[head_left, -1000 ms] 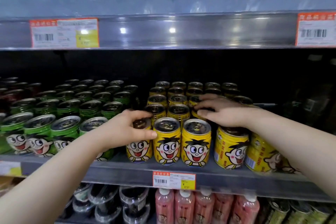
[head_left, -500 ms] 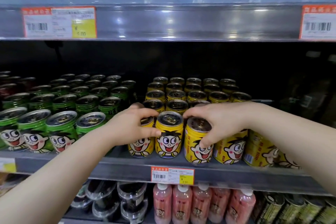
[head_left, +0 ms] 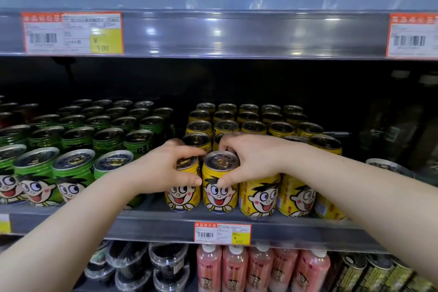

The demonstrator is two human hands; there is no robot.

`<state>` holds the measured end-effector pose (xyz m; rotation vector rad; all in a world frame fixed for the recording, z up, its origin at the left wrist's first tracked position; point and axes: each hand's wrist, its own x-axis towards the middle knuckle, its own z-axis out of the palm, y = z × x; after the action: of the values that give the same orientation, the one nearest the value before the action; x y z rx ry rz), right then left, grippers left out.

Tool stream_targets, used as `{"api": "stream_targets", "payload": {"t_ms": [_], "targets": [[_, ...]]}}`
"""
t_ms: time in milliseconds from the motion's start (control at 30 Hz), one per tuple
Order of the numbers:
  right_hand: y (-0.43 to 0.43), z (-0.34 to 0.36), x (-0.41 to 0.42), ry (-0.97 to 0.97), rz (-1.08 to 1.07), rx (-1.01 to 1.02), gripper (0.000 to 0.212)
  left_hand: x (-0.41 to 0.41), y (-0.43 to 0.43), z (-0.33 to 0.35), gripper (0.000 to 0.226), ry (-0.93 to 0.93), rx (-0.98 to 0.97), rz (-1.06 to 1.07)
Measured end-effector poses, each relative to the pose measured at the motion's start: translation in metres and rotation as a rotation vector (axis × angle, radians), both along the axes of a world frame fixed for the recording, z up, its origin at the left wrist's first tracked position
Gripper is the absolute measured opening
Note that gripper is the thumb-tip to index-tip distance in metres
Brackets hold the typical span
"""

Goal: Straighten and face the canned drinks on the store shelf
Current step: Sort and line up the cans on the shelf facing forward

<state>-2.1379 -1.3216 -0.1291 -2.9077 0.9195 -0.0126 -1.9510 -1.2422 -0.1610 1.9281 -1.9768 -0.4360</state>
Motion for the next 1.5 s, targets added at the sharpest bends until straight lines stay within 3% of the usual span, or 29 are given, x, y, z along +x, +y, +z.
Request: {"api": "stream_targets", "payload": {"t_ms": [167,233,300,367,433,533,633,767,967,1200,1500], "targets": [[0.007,-0.01,0.0,-0.093,-0.039,-0.029,0.068,0.002,0.001,0.006,0.066,-0.033,0.079,0.013],[0.002,-0.001,-0.012,-0.064,-0.032,0.045,0.077,-0.005,0.002,0.013,0.075,-0.174,0.108,0.058],[-0.005,0.015,-0.032,-0.029,-0.074,0.133,0.079,-0.02,0.003,0.021,0.094,-0.307,0.02,0.101],[-0.011,0.028,-0.054,0.069,-0.126,0.165,0.07,-0.04,0.002,0.025,0.104,-0.293,-0.093,0.05],[-0.013,0.033,-0.071,0.221,-0.174,0.18,0.067,-0.064,-0.003,0.023,0.093,-0.263,-0.113,-0.057],[-0.01,0.028,-0.083,0.356,-0.193,0.126,0.08,-0.091,-0.013,0.015,0.088,-0.328,-0.1,-0.162],[-0.009,0.023,-0.09,0.335,-0.211,0.083,0.088,-0.098,-0.02,0.008,0.086,-0.376,-0.078,-0.199],[-0.006,0.02,-0.092,0.274,-0.238,0.019,0.085,-0.094,-0.022,0.007,0.081,-0.338,-0.066,-0.234],[-0.001,0.024,-0.098,0.275,-0.282,0.083,0.087,-0.097,-0.021,0.014,0.079,-0.29,-0.022,-0.223],[-0.008,0.038,-0.129,0.494,-0.439,0.084,0.087,-0.112,-0.025,0.018,0.091,-0.36,-0.049,-0.173],[-0.013,0.033,-0.147,0.356,-0.445,0.106,0.082,-0.128,-0.037,0.002,0.065,-0.386,-0.12,-0.288]]}}
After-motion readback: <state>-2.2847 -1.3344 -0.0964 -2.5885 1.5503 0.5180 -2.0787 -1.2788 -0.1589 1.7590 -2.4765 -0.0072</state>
